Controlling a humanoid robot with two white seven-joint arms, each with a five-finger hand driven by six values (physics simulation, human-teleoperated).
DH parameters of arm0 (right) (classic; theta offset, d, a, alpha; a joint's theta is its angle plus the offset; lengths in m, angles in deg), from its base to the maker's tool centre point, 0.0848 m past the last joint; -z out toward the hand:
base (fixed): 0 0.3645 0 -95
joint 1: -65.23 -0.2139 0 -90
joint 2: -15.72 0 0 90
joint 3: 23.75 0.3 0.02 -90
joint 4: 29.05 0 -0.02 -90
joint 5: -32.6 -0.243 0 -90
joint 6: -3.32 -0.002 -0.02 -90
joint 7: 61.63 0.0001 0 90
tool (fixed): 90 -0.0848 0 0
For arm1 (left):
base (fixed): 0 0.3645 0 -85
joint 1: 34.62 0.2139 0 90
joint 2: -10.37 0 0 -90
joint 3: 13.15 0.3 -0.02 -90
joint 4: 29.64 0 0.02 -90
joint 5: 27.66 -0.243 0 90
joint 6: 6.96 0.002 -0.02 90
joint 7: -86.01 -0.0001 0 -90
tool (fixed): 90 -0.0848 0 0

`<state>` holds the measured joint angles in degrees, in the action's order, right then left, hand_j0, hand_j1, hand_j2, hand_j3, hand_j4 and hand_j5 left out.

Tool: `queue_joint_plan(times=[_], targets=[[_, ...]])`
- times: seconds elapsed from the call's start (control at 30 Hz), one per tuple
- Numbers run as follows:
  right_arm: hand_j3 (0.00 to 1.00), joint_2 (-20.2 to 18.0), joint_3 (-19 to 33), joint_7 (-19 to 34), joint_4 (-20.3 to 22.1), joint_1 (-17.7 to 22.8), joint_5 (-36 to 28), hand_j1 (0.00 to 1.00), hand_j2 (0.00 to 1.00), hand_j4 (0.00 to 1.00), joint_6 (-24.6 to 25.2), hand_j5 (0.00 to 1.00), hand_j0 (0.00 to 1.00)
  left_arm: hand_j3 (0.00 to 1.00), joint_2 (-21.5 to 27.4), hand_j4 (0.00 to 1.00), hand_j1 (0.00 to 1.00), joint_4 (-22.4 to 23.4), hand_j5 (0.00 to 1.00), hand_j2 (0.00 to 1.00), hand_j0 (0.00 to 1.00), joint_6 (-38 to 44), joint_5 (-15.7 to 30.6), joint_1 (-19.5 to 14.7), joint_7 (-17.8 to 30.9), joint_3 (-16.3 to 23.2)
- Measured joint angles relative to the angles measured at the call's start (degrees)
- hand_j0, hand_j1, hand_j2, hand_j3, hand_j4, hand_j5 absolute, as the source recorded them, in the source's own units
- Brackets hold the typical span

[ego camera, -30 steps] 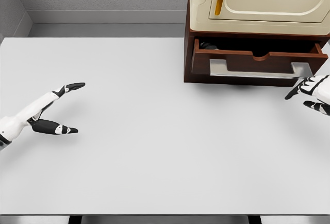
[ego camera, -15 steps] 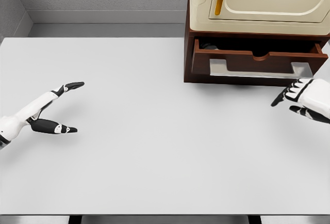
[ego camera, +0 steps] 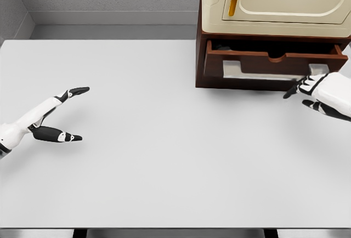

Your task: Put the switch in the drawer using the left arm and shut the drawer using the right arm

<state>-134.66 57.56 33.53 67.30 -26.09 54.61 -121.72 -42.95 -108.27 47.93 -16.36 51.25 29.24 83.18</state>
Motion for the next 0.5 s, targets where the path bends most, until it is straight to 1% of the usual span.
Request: queue_joint_plan(times=[0.27,0.37,0.5], targets=[[0.62,0.49,-1.51,0.05,-1.65,-0.18,0.24,0.62,0.62,0.62,0.00,0.62,0.62,1.00,0.00,1.00,1.00,0.00,1.00,1.00,1.00,0.00,0.00,0.00,0.00,-0.04],[0.62,1.29,-1.92,0.10,-2.97,-2.55,0.71,0.62,0.62,0.62,-0.01,0.62,0.62,1.00,0.00,1.00,1.00,0.00,1.00,1.00,1.00,0.00,0.00,0.00,0.00,-0.07],[0.63,2.07,-2.26,0.05,-4.39,-2.64,1.30,0.63,0.63,0.63,0.00,0.63,0.63,1.00,0.00,1.00,1.00,0.02,1.00,1.00,1.00,0.00,0.00,0.00,0.00,-0.09]])
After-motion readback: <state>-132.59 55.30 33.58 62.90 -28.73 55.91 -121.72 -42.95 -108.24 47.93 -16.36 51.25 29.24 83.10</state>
